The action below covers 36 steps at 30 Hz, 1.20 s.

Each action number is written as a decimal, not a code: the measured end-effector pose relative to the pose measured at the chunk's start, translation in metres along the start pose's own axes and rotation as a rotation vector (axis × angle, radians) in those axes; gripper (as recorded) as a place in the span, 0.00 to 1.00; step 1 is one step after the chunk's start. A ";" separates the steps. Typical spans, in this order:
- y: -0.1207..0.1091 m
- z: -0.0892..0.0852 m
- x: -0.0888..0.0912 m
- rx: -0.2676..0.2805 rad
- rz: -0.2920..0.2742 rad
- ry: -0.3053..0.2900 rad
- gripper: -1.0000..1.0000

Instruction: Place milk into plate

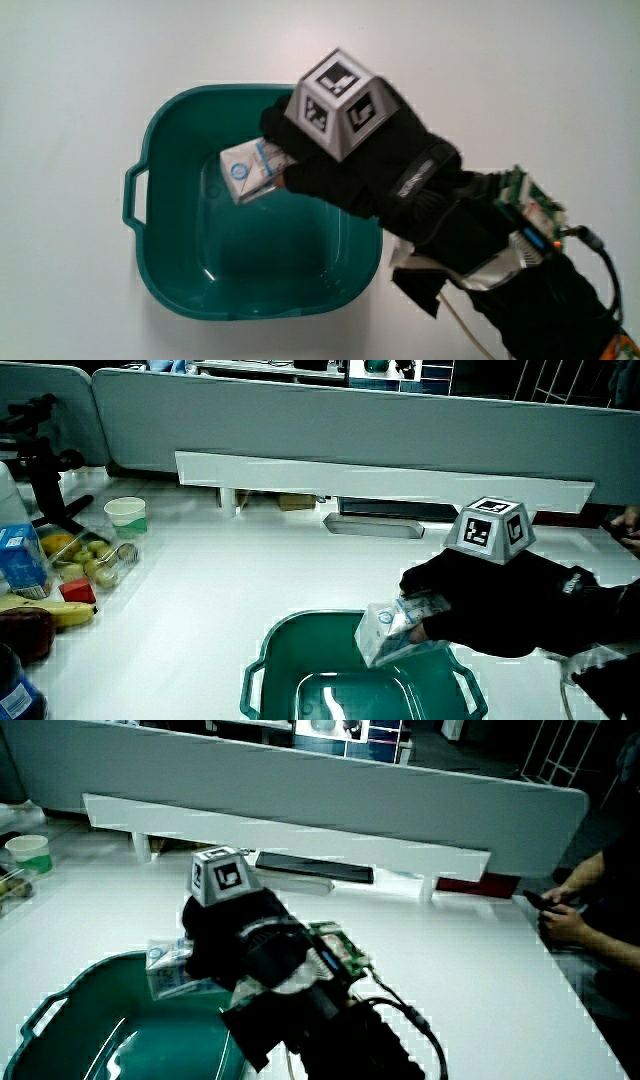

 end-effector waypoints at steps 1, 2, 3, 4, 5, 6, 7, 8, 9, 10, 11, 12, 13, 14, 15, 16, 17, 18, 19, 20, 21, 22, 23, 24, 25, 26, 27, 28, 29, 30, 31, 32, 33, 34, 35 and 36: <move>0.002 -0.002 -0.002 -0.013 0.000 -0.013 0.50; 0.002 -0.002 -0.003 -0.008 0.004 -0.012 0.50; 0.004 -0.005 -0.004 -0.010 0.002 -0.017 0.50; 0.006 -0.008 -0.004 -0.016 0.003 -0.016 0.50; 0.009 -0.013 -0.004 -0.037 0.002 -0.014 0.50; 0.012 -0.017 -0.005 -0.048 0.007 -0.007 0.50; 0.016 -0.022 -0.005 -0.063 0.016 -0.005 0.50; 0.017 -0.023 -0.008 -0.067 0.012 -0.024 0.50; 0.017 -0.023 -0.010 -0.063 0.016 -0.023 0.50; 0.017 -0.023 -0.012 -0.052 0.011 -0.037 0.50; 0.020 -0.026 -0.012 -0.057 0.015 -0.031 0.50; 0.022 -0.028 -0.013 -0.071 0.017 -0.030 0.50; 0.024 -0.032 -0.013 -0.083 0.018 -0.031 0.50; 0.027 -0.035 -0.014 -0.097 0.024 -0.036 0.50; 0.027 -0.036 -0.015 -0.093 0.026 -0.037 0.50; 0.030 -0.039 -0.015 -0.106 0.030 -0.037 0.50; 0.031 -0.043 -0.014 -0.117 0.033 -0.027 0.50; 0.034 -0.047 -0.014 -0.122 0.032 -0.030 0.50; 0.035 -0.050 -0.014 -0.133 0.027 -0.032 0.50; 0.036 -0.051 -0.014 -0.131 0.030 -0.029 0.50; 0.038 -0.054 -0.015 -0.140 0.030 -0.030 0.50; 0.039 -0.056 -0.015 -0.145 0.032 -0.029 0.50; 0.039 -0.058 -0.016 -0.149 0.040 -0.024 0.50; 0.040 -0.060 -0.017 -0.148 0.039 -0.030 0.50; 0.041 -0.063 -0.017 -0.164 0.040 -0.028 0.50; 0.042 -0.064 -0.018 -0.161 0.035 -0.032 0.50; 0.043 -0.066 -0.018 -0.167 0.037 -0.033 0.50; 0.043 -0.067 -0.018 -0.173 0.037 -0.037 0.50; 0.043 -0.066 -0.018 -0.167 0.035 -0.035 0.50; 0.043 -0.066 -0.018 -0.168 0.035 -0.030 0.50; 0.045 -0.068 -0.017 -0.182 0.030 -0.025 0.50; 0.045 -0.067 -0.018 -0.176 0.036 -0.024 0.50; 0.045 -0.067 -0.017 -0.175 0.031 -0.020 0.50; 0.045 -0.067 -0.017 -0.181 0.035 -0.021 0.50; 0.045 -0.067 -0.017 -0.177 0.032 -0.025 0.50; 0.046 -0.069 -0.016 -0.192 0.028 -0.016 0.50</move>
